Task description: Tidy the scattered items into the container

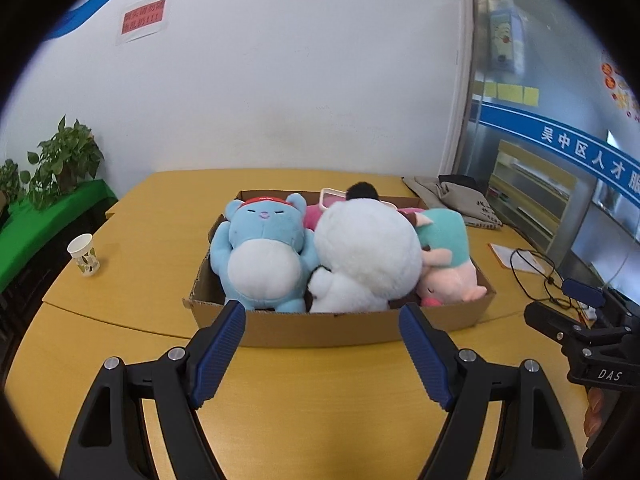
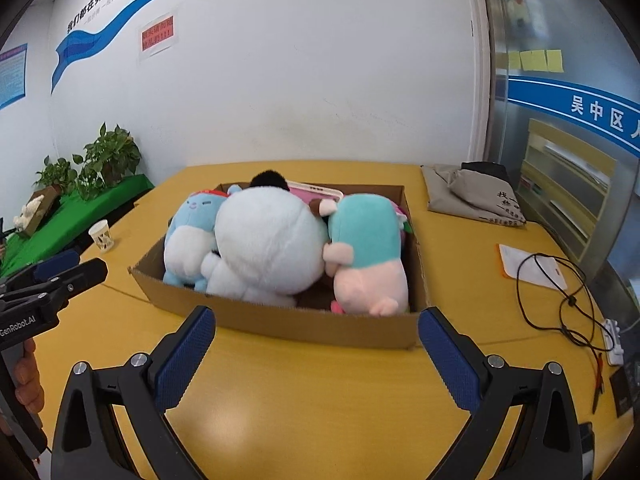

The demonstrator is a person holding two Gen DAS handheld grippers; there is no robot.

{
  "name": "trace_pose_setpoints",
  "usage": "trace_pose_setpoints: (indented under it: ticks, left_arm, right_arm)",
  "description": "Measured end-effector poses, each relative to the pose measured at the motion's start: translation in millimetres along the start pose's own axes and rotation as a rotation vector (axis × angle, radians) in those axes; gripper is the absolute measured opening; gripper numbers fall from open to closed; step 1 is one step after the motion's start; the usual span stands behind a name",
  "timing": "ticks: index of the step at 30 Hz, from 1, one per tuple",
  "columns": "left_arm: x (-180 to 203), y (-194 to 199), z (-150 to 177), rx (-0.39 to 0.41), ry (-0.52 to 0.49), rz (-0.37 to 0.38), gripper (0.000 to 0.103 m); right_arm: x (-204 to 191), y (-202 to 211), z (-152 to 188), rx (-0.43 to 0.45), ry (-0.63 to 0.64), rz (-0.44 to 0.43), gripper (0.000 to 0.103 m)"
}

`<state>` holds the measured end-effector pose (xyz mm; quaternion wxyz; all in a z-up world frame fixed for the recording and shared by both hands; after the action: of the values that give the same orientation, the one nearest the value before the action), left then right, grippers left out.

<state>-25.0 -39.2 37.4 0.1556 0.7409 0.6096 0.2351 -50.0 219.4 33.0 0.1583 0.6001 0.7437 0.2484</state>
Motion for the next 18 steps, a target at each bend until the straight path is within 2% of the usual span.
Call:
trace_pose_setpoints:
  ticks: [6,18]
  left_arm:
    - [12,6,8,-0.006,-0.022,0.008,0.079]
    - [9,-2,13,-0.011,-0.027,0.005,0.079]
  right_arm:
    - [-6,19,15,0.027,0.004,-0.029,0.103]
    - [-9,8,22,0.003,0.02,0.025,0.103]
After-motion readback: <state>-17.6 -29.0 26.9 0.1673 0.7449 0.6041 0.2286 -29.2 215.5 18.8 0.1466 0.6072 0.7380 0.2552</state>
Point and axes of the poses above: each gripper's, at about its wrist camera, not at the fingertips, and y roughly against the way its jaws point, x to its right, z to its underside, the point moved 6 cm from there along -y, roughly the way its jaws point, and after that the axes turned 9 degrees about z, right-handed, at the moved point
